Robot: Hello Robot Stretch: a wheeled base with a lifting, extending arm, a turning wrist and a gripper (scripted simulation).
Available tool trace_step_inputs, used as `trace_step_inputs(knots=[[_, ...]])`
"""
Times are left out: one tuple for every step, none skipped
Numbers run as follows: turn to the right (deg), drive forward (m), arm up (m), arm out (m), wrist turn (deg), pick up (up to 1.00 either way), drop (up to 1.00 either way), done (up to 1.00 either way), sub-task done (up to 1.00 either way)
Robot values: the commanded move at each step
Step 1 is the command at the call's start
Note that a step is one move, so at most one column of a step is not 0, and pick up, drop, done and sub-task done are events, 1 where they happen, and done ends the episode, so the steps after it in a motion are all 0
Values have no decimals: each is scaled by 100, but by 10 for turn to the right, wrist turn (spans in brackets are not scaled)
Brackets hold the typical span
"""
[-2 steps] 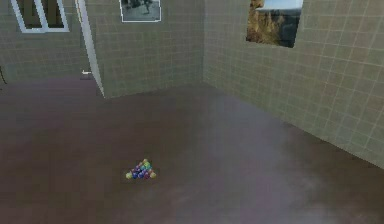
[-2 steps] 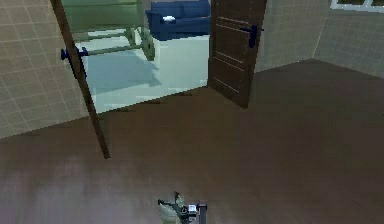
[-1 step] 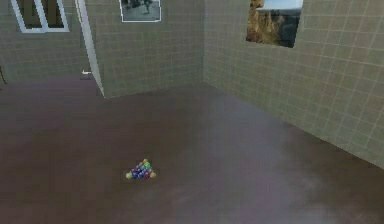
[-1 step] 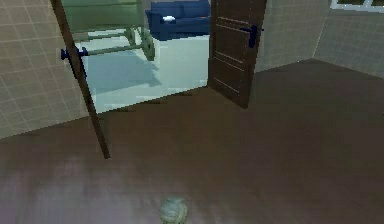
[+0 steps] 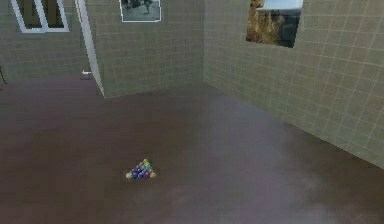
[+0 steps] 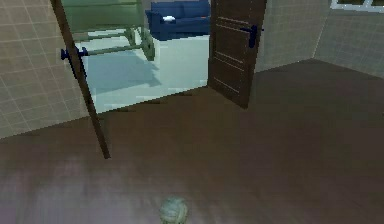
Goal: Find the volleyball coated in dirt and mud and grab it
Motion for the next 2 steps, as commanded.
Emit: trace_step_inputs(knots=[[0,0,10,0,0,0,0,0,0],[0,0,0,0,0,0,0,100,0]])
